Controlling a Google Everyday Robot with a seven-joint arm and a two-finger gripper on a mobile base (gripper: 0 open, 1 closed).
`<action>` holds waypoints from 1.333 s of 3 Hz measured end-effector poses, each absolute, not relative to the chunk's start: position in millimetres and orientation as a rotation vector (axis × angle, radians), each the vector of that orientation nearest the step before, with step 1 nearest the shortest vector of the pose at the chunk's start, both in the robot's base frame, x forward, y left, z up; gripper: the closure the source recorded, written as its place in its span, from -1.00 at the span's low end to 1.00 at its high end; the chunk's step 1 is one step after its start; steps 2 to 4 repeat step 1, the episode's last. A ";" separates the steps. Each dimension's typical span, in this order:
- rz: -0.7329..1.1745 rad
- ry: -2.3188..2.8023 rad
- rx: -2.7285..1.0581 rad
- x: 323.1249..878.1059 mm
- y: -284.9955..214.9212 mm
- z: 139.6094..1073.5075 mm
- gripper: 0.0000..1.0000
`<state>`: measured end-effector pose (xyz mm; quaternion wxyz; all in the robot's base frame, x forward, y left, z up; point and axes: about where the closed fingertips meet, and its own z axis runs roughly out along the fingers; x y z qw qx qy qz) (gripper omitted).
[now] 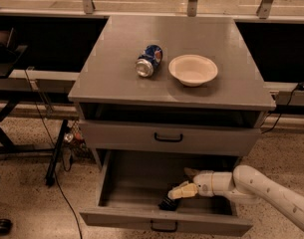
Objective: Place rxbar blueberry into middle drawer
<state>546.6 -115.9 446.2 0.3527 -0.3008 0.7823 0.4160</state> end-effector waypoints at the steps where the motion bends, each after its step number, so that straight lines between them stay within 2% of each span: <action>1: 1.076 2.024 -0.778 546.6 -115.9 446.2 -1.00; 4: 1.076 2.024 -0.778 546.6 -115.9 446.2 -1.00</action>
Offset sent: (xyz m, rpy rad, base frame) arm 0.0000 0.0000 0.0000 0.0000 0.0000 0.0000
